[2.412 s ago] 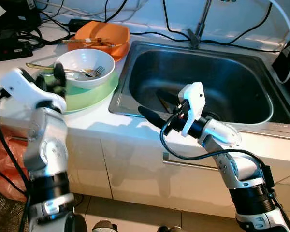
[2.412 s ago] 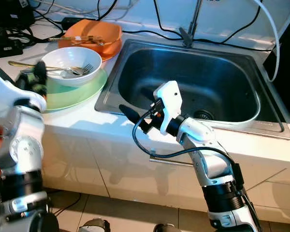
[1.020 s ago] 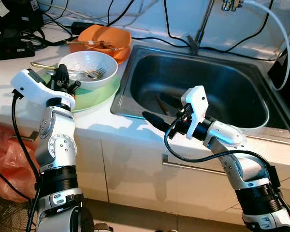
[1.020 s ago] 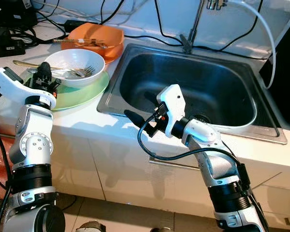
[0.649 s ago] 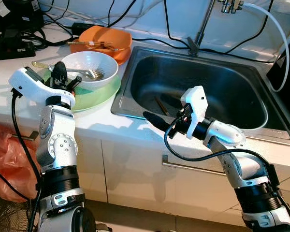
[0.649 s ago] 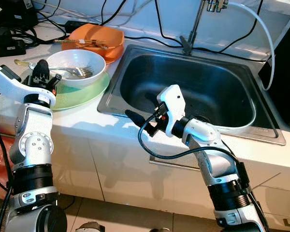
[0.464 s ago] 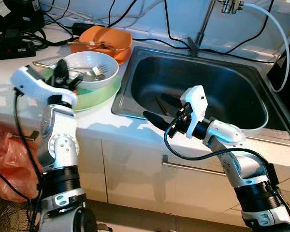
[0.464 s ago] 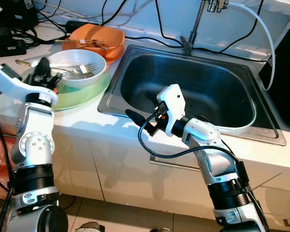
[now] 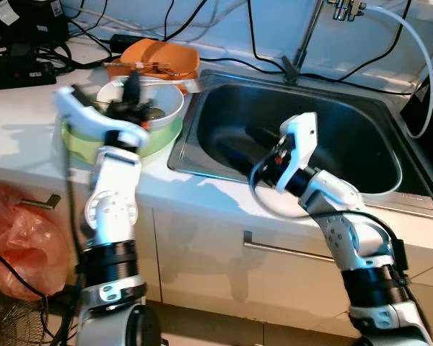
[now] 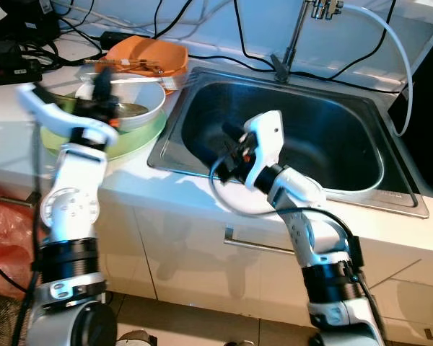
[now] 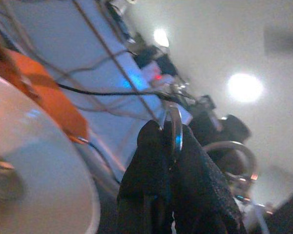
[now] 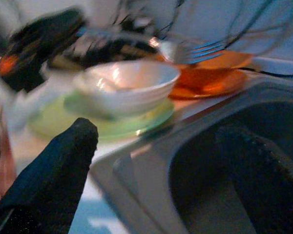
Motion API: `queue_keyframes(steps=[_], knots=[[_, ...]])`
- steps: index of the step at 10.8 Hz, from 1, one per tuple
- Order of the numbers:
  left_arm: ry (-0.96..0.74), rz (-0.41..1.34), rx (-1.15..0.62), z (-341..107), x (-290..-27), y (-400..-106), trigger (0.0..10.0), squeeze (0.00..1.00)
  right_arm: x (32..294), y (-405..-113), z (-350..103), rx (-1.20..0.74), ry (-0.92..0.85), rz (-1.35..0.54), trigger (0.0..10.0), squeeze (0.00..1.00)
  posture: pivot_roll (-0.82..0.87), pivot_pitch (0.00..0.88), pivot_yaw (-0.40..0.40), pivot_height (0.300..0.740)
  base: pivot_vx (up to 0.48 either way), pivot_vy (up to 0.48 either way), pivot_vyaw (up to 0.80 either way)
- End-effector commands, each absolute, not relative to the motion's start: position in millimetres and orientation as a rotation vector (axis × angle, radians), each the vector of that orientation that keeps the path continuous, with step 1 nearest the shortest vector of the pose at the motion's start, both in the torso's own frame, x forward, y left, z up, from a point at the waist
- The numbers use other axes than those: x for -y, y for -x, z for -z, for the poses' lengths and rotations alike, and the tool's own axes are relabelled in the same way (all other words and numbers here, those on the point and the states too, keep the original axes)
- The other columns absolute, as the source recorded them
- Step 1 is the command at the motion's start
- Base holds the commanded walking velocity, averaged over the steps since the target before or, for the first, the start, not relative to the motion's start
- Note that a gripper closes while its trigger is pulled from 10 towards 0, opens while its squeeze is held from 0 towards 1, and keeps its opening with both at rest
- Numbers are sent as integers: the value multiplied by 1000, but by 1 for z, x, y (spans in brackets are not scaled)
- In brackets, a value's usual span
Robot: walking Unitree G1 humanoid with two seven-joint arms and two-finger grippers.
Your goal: Kitchen organization
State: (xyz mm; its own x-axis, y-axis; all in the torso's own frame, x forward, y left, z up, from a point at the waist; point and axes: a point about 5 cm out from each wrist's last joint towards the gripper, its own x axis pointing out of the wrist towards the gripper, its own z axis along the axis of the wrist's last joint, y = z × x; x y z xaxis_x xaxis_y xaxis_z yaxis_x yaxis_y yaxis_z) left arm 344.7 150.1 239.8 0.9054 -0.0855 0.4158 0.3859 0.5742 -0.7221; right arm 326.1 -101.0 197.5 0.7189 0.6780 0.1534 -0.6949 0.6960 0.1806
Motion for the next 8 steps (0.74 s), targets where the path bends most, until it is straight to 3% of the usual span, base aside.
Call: queue_keyframes(steps=[1,6,8], knots=[[941,389,360,-251,-133,-345,0,0,109,-332,-204,81,-350,-706,10000,0,97,16,-61,740,0,0,0],[1037,579,279,-246,-98,-340,0,0,101,-342,-224,95,-830,-644,10000,0,96,13,-50,740,0,0,0],[1054,606,254,-243,-92,-339,0,0,96,-348,-232,116,-888,-652,10000,0,95,12,-47,740,0,0,0]])
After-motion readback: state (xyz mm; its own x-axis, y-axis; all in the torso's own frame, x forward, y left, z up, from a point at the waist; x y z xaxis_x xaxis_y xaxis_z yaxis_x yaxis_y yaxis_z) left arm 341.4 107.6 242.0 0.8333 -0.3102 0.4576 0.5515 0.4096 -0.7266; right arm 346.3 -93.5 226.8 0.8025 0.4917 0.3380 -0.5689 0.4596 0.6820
